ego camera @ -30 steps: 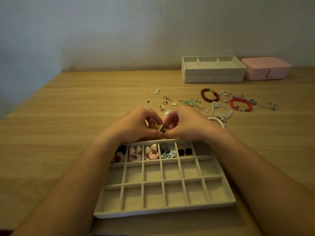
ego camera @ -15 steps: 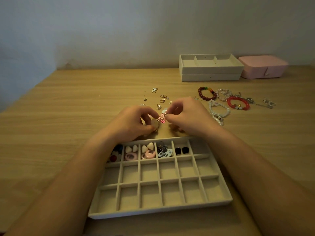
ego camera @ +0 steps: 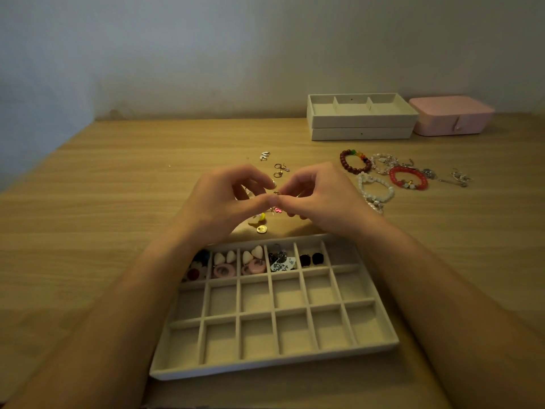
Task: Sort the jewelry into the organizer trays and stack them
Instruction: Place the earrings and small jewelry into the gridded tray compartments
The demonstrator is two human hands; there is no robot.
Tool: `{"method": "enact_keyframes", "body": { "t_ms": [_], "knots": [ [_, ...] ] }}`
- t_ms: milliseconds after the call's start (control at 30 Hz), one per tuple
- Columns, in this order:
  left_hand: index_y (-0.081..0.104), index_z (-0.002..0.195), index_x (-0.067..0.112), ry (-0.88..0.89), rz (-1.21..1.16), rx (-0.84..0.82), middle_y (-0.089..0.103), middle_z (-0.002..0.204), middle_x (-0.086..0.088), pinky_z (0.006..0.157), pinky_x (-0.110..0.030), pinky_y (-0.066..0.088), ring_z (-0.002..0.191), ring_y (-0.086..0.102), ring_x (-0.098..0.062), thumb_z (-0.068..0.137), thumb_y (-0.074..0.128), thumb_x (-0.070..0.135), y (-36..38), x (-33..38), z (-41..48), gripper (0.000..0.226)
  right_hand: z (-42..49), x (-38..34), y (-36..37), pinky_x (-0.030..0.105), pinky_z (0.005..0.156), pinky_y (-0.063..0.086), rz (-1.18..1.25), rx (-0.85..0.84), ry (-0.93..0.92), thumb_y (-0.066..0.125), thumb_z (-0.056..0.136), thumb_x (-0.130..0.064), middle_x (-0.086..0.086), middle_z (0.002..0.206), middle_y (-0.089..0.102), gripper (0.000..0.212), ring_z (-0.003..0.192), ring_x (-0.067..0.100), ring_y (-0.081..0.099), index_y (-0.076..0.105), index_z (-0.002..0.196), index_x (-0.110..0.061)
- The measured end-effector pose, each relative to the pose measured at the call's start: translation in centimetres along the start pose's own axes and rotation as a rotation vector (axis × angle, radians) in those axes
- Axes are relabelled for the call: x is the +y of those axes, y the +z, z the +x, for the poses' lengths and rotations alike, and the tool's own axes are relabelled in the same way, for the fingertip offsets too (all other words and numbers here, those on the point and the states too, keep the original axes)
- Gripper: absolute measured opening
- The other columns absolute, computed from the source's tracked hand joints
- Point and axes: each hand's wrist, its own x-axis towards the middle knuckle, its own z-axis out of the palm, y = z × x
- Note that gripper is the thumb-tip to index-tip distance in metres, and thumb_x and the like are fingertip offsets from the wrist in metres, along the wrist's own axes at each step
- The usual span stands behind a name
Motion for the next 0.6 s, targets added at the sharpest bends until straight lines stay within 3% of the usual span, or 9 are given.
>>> {"method": "enact_keyframes", "body": {
  "t_ms": [167, 300, 400, 600],
  "knots": [
    [0.073, 0.091, 0.016, 0.004, -0.056, -0.011, 0.071, 0.076, 0.008, 0.057, -0.015, 0.049, 0.067, 0.065, -0.004, 0.084, 0.079, 0.017, 0.11, 0.17, 0.07, 0.01, -0.18, -0.23, 0.19, 0.021, 0.063, 0.057, -0.02, 0.045, -0.014, 0.084, 0.083, -0.029, -0.008, 0.075, 0.073, 0.015, 0.069, 0.005, 0.069, 0.078, 0.087, -0.016],
    [0.074, 0.093, 0.016, -0.032, -0.103, -0.023, 0.072, 0.076, 0.0, 0.052, -0.023, 0.052, 0.066, 0.066, -0.01, 0.09, 0.072, 0.012, 0.23, -0.02, 0.1, 0.006, -0.28, -0.29, 0.06, 0.031, 0.069, 0.062, 0.047, 0.054, -0.008, 0.087, 0.08, -0.027, -0.005, 0.083, 0.074, 0.02, 0.075, 0.009, 0.072, 0.076, 0.09, -0.014],
    [0.072, 0.094, 0.017, -0.055, -0.129, -0.037, 0.071, 0.074, 0.005, 0.053, -0.024, 0.052, 0.065, 0.064, -0.01, 0.093, 0.068, 0.011, 0.21, -0.13, 0.13, 0.007, -0.55, -0.57, -0.18, 0.039, 0.065, 0.064, 0.216, 0.046, 0.025, 0.086, 0.081, -0.015, 0.004, 0.09, 0.075, 0.022, 0.077, 0.019, 0.076, 0.072, 0.097, -0.01],
    [0.069, 0.091, 0.022, -0.041, -0.199, -0.094, 0.072, 0.074, 0.009, 0.053, -0.02, 0.048, 0.064, 0.062, -0.006, 0.093, 0.066, 0.011, 0.16, -0.1, 0.12, 0.011, -0.9, -0.95, -0.53, 0.033, 0.062, 0.063, 0.303, -0.003, -0.019, 0.078, 0.088, -0.01, 0.008, 0.096, 0.072, 0.019, 0.079, 0.024, 0.075, 0.071, 0.106, -0.014]
  ]
}}
